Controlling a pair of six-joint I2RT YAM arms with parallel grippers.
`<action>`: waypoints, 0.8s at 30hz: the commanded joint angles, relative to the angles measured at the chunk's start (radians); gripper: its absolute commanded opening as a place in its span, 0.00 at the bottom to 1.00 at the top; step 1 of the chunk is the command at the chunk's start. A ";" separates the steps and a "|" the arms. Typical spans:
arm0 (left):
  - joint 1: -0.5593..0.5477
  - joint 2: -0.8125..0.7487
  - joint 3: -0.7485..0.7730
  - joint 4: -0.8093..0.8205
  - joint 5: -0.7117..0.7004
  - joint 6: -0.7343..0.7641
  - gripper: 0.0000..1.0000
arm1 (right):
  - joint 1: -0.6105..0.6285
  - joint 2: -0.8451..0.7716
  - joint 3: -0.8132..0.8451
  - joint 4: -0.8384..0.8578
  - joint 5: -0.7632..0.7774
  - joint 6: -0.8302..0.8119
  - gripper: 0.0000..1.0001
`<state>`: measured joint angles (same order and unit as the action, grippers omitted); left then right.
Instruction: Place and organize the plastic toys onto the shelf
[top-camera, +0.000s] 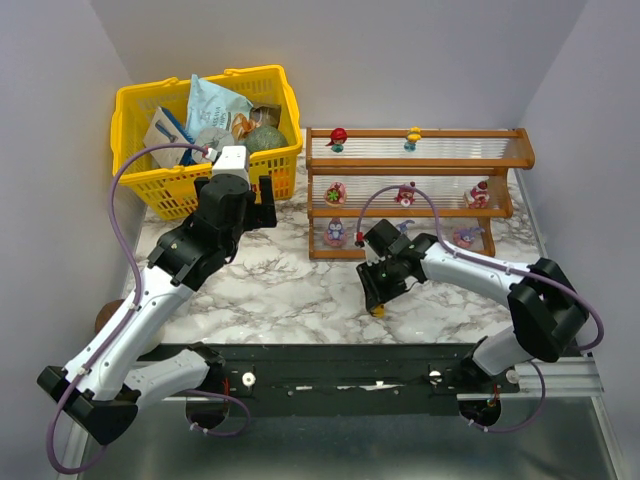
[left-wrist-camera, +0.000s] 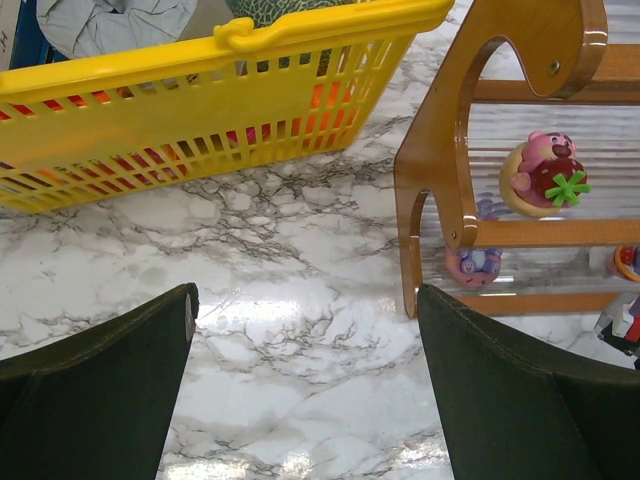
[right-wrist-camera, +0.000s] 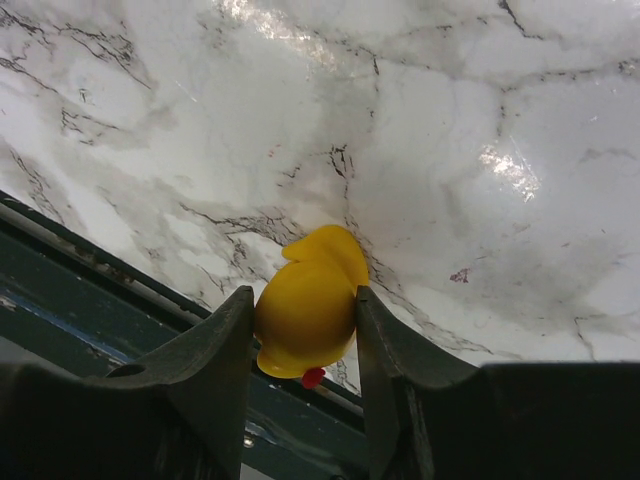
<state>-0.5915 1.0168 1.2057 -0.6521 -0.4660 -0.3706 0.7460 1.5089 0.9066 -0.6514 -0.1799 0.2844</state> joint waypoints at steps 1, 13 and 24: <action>0.012 0.003 -0.001 0.012 0.020 0.013 0.99 | 0.007 0.031 0.026 0.027 0.002 -0.022 0.38; 0.035 0.009 0.008 0.016 0.039 0.033 0.99 | 0.010 -0.019 0.040 0.044 0.037 -0.016 0.75; 0.048 0.011 0.006 0.025 0.067 0.033 0.99 | 0.176 -0.242 -0.122 0.263 0.435 0.263 0.88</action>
<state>-0.5526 1.0271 1.2057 -0.6510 -0.4290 -0.3435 0.8150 1.3655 0.8780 -0.5262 -0.0174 0.3676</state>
